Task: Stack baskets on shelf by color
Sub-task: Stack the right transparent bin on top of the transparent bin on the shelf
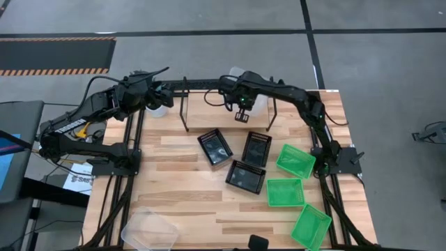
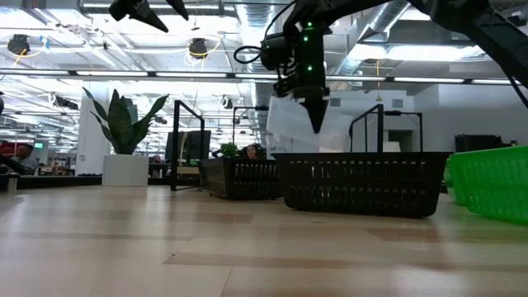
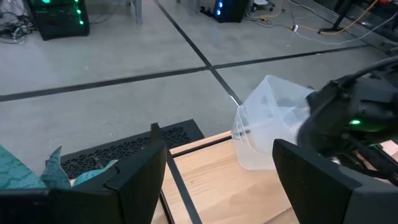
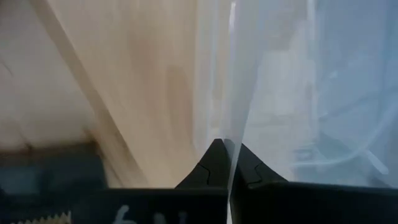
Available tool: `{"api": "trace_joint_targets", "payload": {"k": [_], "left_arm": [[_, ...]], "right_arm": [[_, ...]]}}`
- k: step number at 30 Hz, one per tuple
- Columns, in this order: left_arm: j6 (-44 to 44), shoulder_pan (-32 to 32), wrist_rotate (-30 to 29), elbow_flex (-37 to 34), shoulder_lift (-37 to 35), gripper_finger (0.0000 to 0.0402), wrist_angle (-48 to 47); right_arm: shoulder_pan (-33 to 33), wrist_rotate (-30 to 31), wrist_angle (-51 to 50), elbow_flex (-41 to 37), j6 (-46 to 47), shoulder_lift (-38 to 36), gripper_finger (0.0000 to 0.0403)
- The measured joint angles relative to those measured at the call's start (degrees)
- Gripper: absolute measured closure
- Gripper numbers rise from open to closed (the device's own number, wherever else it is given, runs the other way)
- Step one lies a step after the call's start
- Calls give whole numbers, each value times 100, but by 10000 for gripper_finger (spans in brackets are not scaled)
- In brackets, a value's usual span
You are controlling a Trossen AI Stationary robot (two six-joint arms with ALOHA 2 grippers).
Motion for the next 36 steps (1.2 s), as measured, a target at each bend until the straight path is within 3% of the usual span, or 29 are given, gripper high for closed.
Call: {"api": "trace_joint_targets", "payload": {"k": [18, 36], "left_arm": [[-9, 0, -65, 0, 0, 118, 0], [-11, 0, -54, 0, 0, 118, -2]], "right_arm": [[-114, 358, -272, 196, -254, 26, 400], [-149, -40, -131, 110, -358, 46, 393]]}}
